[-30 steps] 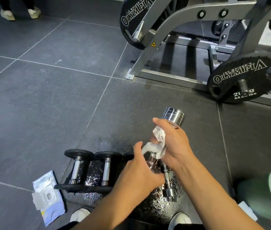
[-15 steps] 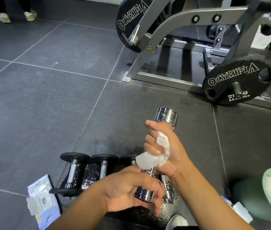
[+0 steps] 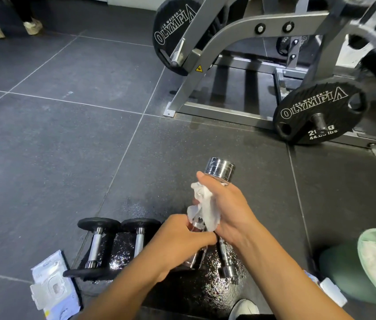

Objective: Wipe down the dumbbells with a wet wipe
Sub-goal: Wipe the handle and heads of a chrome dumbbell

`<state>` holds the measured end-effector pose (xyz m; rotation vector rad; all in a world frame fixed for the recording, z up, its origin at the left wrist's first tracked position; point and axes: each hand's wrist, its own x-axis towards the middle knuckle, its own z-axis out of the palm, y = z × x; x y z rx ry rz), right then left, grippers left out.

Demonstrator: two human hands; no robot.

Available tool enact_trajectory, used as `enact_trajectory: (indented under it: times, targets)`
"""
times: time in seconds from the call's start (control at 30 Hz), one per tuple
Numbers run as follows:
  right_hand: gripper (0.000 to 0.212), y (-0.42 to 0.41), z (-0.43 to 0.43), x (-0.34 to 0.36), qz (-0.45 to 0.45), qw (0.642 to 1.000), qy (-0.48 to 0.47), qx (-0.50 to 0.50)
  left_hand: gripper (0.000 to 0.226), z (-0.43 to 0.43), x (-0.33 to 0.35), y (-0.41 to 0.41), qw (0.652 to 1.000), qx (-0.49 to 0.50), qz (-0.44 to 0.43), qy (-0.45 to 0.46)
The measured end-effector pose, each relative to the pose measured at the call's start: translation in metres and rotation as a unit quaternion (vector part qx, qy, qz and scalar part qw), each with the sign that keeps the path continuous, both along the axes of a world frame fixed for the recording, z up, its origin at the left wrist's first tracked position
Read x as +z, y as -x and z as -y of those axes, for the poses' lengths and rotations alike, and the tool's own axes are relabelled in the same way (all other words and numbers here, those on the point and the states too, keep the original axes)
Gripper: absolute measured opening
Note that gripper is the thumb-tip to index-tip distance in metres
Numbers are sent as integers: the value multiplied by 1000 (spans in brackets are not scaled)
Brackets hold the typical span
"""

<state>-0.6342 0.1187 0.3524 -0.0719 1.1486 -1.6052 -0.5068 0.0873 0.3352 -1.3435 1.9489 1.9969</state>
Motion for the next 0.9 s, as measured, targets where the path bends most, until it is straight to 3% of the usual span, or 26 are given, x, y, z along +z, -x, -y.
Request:
enact_trajectory:
  times: [0.1,0.17,0.33,0.4,0.47,0.63,0.77,0.83,0.9]
  targets:
    - [41,4,-6,0,-18,996,15,81,4,-1,-1,2,993,48,-45,-103]
    - [52,9,-10,-1,-17,994,8,109,8,-6,-1,2,986,76,-71,-131]
    - [64,27,-20,-1,12,990,6,140,9,-8,-8,1,988,130,-68,-40]
    - [64,39,-23,1,30,992,-21,121,8,-6,-12,0,988,149,-46,-10]
    - [59,52,-24,5,8,995,-58,78,21,-4,-16,-3,984,176,-29,-4]
    - [36,55,-22,9,-110,991,-46,-59,25,-4,-24,-8,981,195,-19,-4]
    - [28,31,-10,5,-223,974,15,-27,24,-10,-29,-9,986,167,-26,-5]
    - [25,23,-10,0,-352,934,3,63,22,-15,-30,-7,990,136,-25,8]
    - [26,20,-12,-6,-479,861,-12,169,21,-19,-31,-5,994,98,-37,15]
